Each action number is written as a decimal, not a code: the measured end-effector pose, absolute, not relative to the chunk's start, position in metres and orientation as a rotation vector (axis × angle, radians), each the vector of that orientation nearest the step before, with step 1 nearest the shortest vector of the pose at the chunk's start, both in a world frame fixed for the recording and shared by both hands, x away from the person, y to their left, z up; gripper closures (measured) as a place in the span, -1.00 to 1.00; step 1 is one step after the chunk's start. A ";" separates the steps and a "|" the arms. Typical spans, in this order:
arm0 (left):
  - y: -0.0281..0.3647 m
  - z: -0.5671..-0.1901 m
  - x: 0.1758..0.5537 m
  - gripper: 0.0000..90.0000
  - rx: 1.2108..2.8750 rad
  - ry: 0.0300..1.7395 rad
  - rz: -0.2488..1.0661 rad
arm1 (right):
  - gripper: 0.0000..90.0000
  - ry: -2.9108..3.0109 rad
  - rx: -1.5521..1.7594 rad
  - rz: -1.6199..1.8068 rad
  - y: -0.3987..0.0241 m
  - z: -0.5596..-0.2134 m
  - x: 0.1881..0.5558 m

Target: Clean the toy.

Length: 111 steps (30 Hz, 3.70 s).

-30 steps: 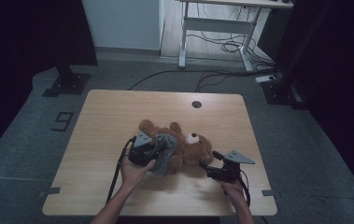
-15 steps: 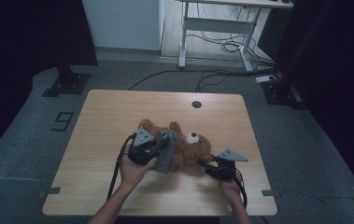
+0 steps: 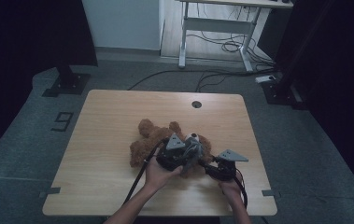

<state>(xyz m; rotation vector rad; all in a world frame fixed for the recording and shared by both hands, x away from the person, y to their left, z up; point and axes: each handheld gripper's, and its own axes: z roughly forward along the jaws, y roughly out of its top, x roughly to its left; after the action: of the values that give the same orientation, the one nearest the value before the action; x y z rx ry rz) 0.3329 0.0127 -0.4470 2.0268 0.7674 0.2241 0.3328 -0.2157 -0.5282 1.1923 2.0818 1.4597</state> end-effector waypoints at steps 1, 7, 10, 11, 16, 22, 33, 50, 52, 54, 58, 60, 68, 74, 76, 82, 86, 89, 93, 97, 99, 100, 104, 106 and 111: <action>0.011 -0.453 0.333 0.75 2.039 0.776 0.217 | 0.20 2.085 1.189 1.458 -0.216 -0.528 0.333; 0.015 -0.476 0.333 0.74 2.073 0.810 0.184 | 0.23 2.109 1.192 1.465 -0.219 -0.529 0.334; 0.020 -0.480 0.332 0.75 2.083 0.816 0.189 | 0.23 2.113 1.192 1.470 -0.220 -0.529 0.335; 0.028 -0.482 0.330 0.75 2.087 0.824 0.211 | 0.23 2.114 1.192 1.471 -0.220 -0.529 0.335; 0.054 -0.484 0.328 0.75 2.058 0.869 0.209 | 0.23 2.119 1.178 1.476 -0.221 -0.530 0.335; 0.086 -0.480 0.326 0.74 2.021 0.910 0.236 | 0.23 2.124 1.168 1.485 -0.222 -0.530 0.336; 0.065 -0.448 0.318 0.73 1.968 0.812 0.231 | 0.23 2.121 1.171 1.489 -0.223 -0.531 0.336; -0.004 -0.489 0.331 0.74 2.091 0.788 0.126 | 0.25 2.134 1.155 1.482 -0.223 -0.532 0.335; 0.004 -0.495 0.331 0.75 2.078 0.805 0.122 | 0.25 2.138 1.152 1.485 -0.224 -0.532 0.335; 0.006 -0.495 0.331 0.75 2.074 0.811 0.125 | 0.25 2.138 1.151 1.485 -0.224 -0.532 0.335; 0.021 -0.498 0.330 0.75 2.074 0.831 0.142 | 0.26 2.141 1.148 1.484 -0.224 -0.532 0.335; 0.026 -0.498 0.330 0.75 2.068 0.841 0.140 | 0.26 2.141 1.149 1.486 -0.224 -0.532 0.335; 0.067 -0.496 0.331 0.73 2.041 0.899 0.147 | 0.25 2.151 1.140 1.489 -0.225 -0.532 0.335; 0.088 -0.489 0.330 0.74 2.019 0.927 0.171 | 0.25 2.147 1.142 1.499 -0.225 -0.533 0.335; 0.097 -0.485 0.329 0.74 2.004 0.940 0.184 | 0.25 2.146 1.140 1.500 -0.226 -0.533 0.335; 0.104 -0.467 0.331 0.75 1.950 0.937 0.198 | 0.25 2.137 1.152 1.517 -0.227 -0.534 0.337; 0.073 -0.450 0.334 0.76 1.946 0.866 0.158 | 0.25 2.134 1.155 1.520 -0.227 -0.534 0.337; 0.050 -0.445 0.336 0.77 1.949 0.828 0.138 | 0.25 2.132 1.154 1.520 -0.227 -0.535 0.336; 0.023 -0.444 0.336 0.77 1.965 0.794 0.126 | 0.25 2.130 1.154 1.523 -0.227 -0.535 0.336; 0.007 -0.453 0.337 0.77 2.008 0.787 0.118 | 0.25 2.130 1.153 1.523 -0.227 -0.535 0.336; -0.001 -0.462 0.338 0.77 2.047 0.788 0.123 | 0.25 2.130 1.156 1.523 -0.227 -0.535 0.336; -0.003 -0.469 0.340 0.77 2.066 0.799 0.118 | 0.25 2.131 1.154 1.522 -0.227 -0.535 0.336; -0.003 -0.480 0.341 0.77 2.084 0.816 0.102 | 0.25 2.140 1.150 1.507 -0.227 -0.535 0.336; 0.004 -0.487 0.338 0.77 2.089 0.828 0.094 | 0.25 2.141 1.149 1.506 -0.227 -0.536 0.336; 0.027 -0.492 0.331 0.77 2.068 0.861 0.128 | 0.25 2.144 1.138 1.498 -0.227 -0.536 0.335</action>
<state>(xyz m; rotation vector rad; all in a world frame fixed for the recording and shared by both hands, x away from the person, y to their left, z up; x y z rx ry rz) 0.3306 0.0267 -0.4917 2.0683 0.8609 0.1276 0.3351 -0.2272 -0.5357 1.1383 2.1436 1.4982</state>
